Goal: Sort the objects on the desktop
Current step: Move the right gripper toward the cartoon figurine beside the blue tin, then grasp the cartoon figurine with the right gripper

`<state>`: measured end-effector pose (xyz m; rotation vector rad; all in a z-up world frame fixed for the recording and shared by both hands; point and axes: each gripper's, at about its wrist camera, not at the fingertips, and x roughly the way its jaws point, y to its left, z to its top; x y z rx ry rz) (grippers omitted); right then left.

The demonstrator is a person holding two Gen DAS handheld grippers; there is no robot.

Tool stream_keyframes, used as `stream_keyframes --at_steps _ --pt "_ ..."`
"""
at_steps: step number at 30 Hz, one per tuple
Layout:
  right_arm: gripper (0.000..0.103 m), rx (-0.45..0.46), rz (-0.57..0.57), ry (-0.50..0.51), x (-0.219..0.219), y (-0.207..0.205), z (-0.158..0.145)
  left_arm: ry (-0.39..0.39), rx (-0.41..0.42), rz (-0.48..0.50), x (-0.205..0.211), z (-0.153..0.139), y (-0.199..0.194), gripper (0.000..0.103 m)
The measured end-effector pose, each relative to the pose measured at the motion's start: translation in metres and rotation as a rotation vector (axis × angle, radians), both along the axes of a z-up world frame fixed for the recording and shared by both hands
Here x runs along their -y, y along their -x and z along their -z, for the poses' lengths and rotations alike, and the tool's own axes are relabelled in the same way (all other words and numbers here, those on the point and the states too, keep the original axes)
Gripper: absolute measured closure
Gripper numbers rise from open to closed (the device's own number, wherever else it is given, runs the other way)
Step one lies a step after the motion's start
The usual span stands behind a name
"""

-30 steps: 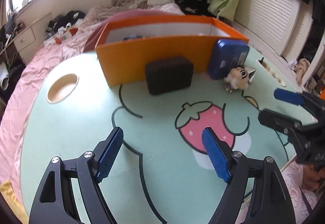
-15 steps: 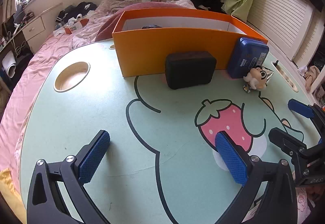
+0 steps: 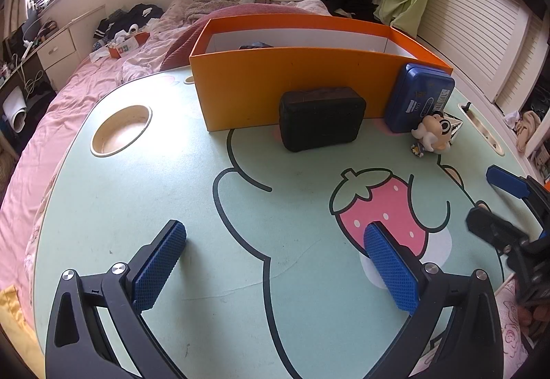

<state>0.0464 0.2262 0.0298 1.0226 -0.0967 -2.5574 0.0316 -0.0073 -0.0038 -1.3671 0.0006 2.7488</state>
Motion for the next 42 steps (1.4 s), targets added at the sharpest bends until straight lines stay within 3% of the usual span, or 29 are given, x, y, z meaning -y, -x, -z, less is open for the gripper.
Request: stream_keyframes --at_steps 1,3,5,9,12,16,18,24,28,31,35,42 --pt "0.004 -0.003 -0.003 0.05 -0.006 0.0 -0.001 -0.001 0.0 0.0 0.0 0.0 0.0 0.0" --pt "0.025 0.006 -0.011 0.126 -0.016 0.002 -0.002 -0.003 0.001 0.0 0.0 0.0 0.001 0.0" --pt "0.034 0.014 -0.022 0.175 -0.021 0.007 -0.005 -0.004 0.001 0.001 -0.002 -0.001 0.001 0.0" --pt "0.048 -0.028 -0.029 0.142 -0.013 0.015 -0.021 -0.004 0.001 0.001 -0.003 -0.001 0.001 0.0" --pt "0.049 -0.054 -0.03 0.086 -0.001 0.025 -0.033 -0.004 0.001 0.0 -0.003 -0.001 0.001 0.0" --pt "0.049 -0.015 -0.046 0.017 0.018 0.045 -0.034 -0.004 0.001 0.0 -0.003 -0.001 0.001 0.0" --pt "0.057 0.023 -0.045 -0.023 0.026 0.056 -0.028 -0.004 0.001 0.0 -0.003 -0.001 0.001 0.0" --pt "0.061 0.156 -0.075 -0.066 0.032 0.078 -0.008 0.0 0.0 0.002 -0.006 -0.003 0.003 0.0" --pt "0.062 0.16 -0.132 -0.007 0.028 0.074 -0.007 0.001 -0.001 0.003 -0.004 -0.003 0.004 0.0" --pt "0.062 0.073 -0.184 0.062 0.021 0.056 -0.019 0.001 -0.002 0.004 -0.004 -0.003 0.004 0.0" --pt "0.062 -0.022 -0.293 0.267 0.004 0.022 -0.03 -0.009 -0.001 0.003 -0.002 -0.003 0.004 0.0" --pt "0.062 -0.134 -0.186 0.349 -0.03 0.01 -0.053 -0.007 0.002 0.005 -0.002 -0.003 0.004 0.0"
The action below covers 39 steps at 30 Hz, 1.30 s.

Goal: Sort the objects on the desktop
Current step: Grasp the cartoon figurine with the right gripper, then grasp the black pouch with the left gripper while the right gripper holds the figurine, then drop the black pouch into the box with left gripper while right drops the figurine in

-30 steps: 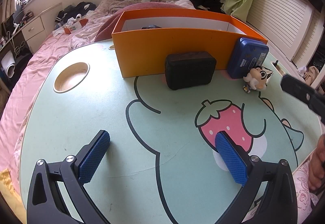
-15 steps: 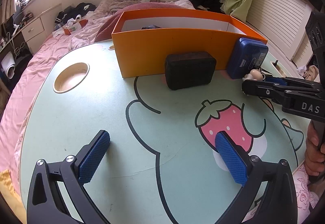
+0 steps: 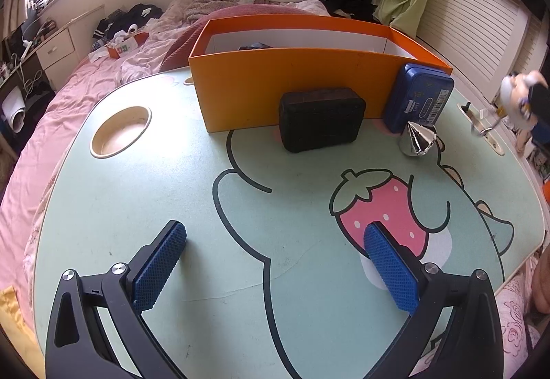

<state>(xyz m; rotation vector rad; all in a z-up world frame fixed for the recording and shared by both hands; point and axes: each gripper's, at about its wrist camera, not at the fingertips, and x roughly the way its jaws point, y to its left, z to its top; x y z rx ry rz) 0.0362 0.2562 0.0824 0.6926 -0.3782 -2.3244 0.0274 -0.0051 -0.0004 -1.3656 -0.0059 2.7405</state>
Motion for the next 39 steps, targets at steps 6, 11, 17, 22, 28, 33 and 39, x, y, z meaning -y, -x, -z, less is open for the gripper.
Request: stream_keyframes --at_steps 6,11,17,22,28,33,39 --pt "0.062 0.001 0.079 -0.003 -0.015 0.002 0.0 -0.047 -0.074 0.003 0.0 -0.025 0.013 0.0" --pt "0.062 0.039 0.09 0.007 -0.02 0.003 0.007 -0.077 -0.079 -0.002 -0.006 -0.032 0.048 0.0" --pt "0.062 0.046 0.096 0.02 -0.028 0.006 0.009 -0.043 -0.035 0.022 -0.022 -0.014 0.064 0.025" --pt "0.062 0.048 0.093 0.008 -0.025 0.006 0.008 -0.164 -0.016 0.029 -0.005 -0.01 0.062 0.041" --pt "0.062 0.04 0.106 -0.023 -0.021 0.005 0.004 -0.193 -0.11 0.047 0.009 -0.031 0.034 0.041" --pt "0.062 0.017 0.143 -0.058 -0.017 0.02 -0.024 -0.176 -0.175 0.051 0.015 -0.063 0.039 0.041" --pt "0.062 0.007 0.164 -0.132 0.009 0.055 -0.049 -0.14 -0.19 0.061 0.009 -0.088 0.077 0.04"
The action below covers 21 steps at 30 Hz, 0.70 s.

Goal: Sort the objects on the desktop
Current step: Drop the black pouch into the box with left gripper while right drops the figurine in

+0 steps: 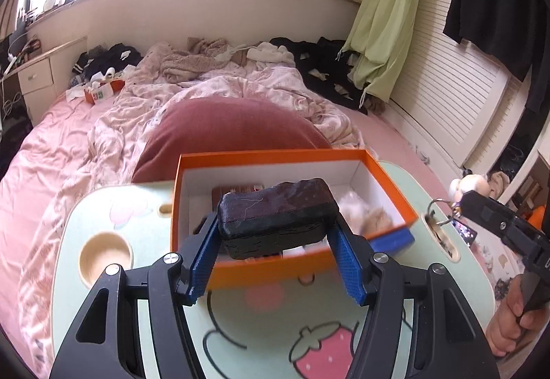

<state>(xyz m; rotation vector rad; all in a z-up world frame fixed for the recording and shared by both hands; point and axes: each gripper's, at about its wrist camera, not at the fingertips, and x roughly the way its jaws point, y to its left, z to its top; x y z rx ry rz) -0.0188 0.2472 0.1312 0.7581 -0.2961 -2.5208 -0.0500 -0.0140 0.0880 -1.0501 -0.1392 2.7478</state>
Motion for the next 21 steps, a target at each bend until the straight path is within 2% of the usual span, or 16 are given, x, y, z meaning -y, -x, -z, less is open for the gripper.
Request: stream_keyframes --at_steps 4,6,9,14,16,19,21 --pt "0.062 0.056 0.005 -0.071 0.02 0.038 0.01 0.064 0.027 -0.018 -0.007 0.007 0.027 0.04" --pt "0.062 0.096 0.024 -0.124 0.027 0.055 0.02 0.064 0.031 -0.014 -0.006 0.014 0.034 0.04" --pt "0.062 0.143 0.021 -0.139 0.031 0.067 0.034 0.082 0.067 -0.029 -0.005 0.027 0.038 0.036" --pt "0.059 0.104 0.041 -0.127 0.027 0.056 0.032 0.045 0.045 -0.004 -0.002 0.029 0.026 0.031" --pt "0.054 0.079 0.047 -0.122 0.024 0.047 0.026 0.026 0.033 0.0 0.0 0.028 0.017 0.03" --pt "0.043 0.062 0.052 -0.102 0.017 0.029 0.019 0.014 0.035 -0.013 0.003 0.027 0.0 0.029" --pt "0.028 0.07 0.047 -0.074 0.011 0.015 0.02 0.037 0.019 -0.009 0.002 0.026 -0.016 0.025"
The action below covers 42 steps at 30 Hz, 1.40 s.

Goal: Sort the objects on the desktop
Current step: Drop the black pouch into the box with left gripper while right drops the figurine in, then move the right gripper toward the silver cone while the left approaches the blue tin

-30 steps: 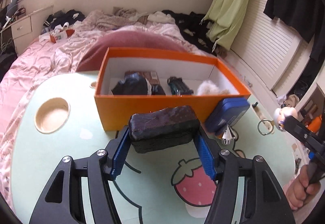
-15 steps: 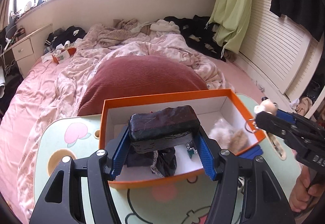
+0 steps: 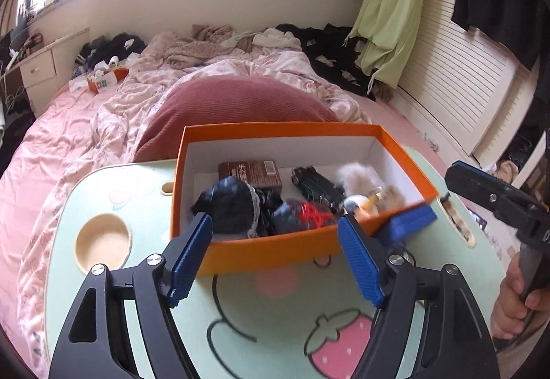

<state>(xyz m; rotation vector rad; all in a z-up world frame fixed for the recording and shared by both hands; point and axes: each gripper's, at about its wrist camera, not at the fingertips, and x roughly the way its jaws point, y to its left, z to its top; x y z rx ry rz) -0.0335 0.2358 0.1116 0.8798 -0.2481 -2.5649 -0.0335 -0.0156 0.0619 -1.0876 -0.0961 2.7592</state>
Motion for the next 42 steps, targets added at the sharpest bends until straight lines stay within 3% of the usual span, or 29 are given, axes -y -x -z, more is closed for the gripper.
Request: stream_keyframes --at_steps 3,7,9,11,13,20,22,24,27,42 --pt "0.02 0.022 0.031 -0.048 -0.001 -0.023 0.01 0.048 0.012 0.004 -0.004 0.003 -0.028 0.022" --pt "0.019 0.084 0.055 -0.169 0.009 -0.044 0.041 0.032 0.032 -0.001 -0.006 0.013 -0.054 0.022" --pt "0.019 0.123 0.049 -0.211 0.015 -0.05 0.056 0.065 0.047 -0.011 -0.01 0.022 -0.06 0.022" --pt "0.019 0.15 0.041 -0.225 0.017 -0.052 0.067 0.128 0.094 -0.029 -0.016 0.038 -0.06 0.022" --pt "0.019 0.172 0.043 -0.22 0.017 -0.054 0.074 0.125 0.145 -0.036 -0.016 0.052 -0.059 0.022" --pt "0.019 0.181 0.097 -0.233 0.014 -0.059 0.081 0.111 0.179 -0.095 -0.007 0.059 -0.06 0.0" --pt "0.019 0.173 0.094 -0.268 0.02 -0.059 0.081 0.11 0.176 -0.095 -0.008 0.058 -0.061 0.0" --pt "0.016 0.168 0.079 -0.313 0.027 -0.059 0.083 0.112 0.176 -0.094 -0.009 0.056 -0.064 0.0" --pt "0.001 0.174 0.061 -0.38 0.038 -0.057 0.088 0.113 0.175 -0.093 -0.009 0.056 -0.065 0.0" --pt "0.0 0.194 0.04 -0.334 0.032 -0.05 0.087 0.107 0.176 -0.094 -0.014 0.058 -0.065 0.0"
